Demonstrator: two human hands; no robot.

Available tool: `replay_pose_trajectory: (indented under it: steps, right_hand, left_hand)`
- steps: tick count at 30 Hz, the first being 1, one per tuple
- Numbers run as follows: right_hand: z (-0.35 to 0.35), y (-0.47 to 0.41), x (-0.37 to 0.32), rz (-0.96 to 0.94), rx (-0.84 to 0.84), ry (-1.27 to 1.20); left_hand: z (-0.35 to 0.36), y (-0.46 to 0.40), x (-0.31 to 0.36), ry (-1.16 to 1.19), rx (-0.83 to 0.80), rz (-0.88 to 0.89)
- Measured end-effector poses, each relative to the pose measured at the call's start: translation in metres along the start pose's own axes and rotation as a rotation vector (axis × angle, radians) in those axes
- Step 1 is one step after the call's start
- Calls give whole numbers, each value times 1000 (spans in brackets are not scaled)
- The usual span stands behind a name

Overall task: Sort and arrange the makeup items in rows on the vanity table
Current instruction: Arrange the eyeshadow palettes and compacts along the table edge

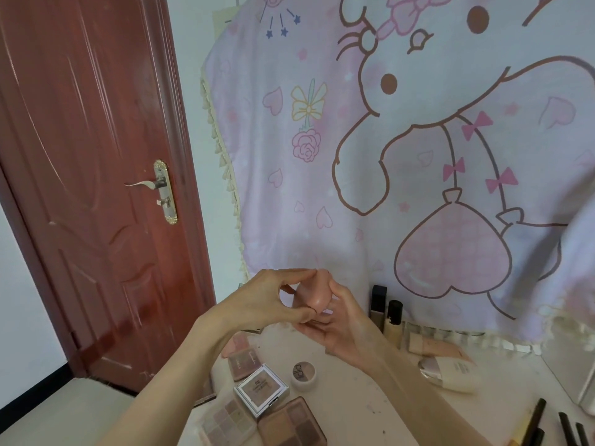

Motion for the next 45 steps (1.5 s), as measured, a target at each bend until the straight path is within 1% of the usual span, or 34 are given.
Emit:
replay_pose_trajectory:
  steps: [4,7,10,11,13,15,17,21,25,28,31,34,41,45]
  right_hand:
    - [-7,-11,6,23,-8,16]
    - [-20,-22,14,54,10,-37]
    - [-32,-37,19,76,24,-85]
    - [-37,-44,20,85,39,-109]
    - [-46,-58,24,111,75,-157]
    - [-54,-70,29,144,96,-179]
    - [-62,-83,36,191,98,-174]
    - [-81,-108,47,242,180,-2]
    - [-93,-127,48,272,264,186]
    - [-101,-138,52,326,299,311]
    - [-108,-147,55,361,334,353]
    - [-119,-154,54,337,413,415]
    - [-137,-165,51,239,547,579]
    - [-136,-166,51,200,591,616]
  left_hand:
    - [5,-6,-16,23,-49,-6]
    - [6,-8,-25,129,-76,45]
    - [6,-14,-43,176,-107,36]
    - [6,-17,-52,174,-89,23]
    - [1,-25,-74,136,-1,-21]
    - [-2,-35,-100,48,67,-90]
    - [0,-44,-122,-43,88,-141]
    - [9,-62,-157,-73,109,-216]
    - [12,-79,-180,-110,147,-221]
    - [16,-89,-193,-198,97,-219]
    - [21,-97,-200,-269,69,-165]
    - [27,-107,-204,-374,37,-96]
    - [37,-116,-216,-503,18,-73]
    - [41,-116,-215,-422,19,-40]
Point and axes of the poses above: each hand's wrist, its own y-axis away from the middle knuckle, its own z-axis out of the palm, x = y × z, the point moved 5 cm from there along -y, towards the middle knuckle, and after that the axes turned 7 degrees about z, right-handed, at the moved point
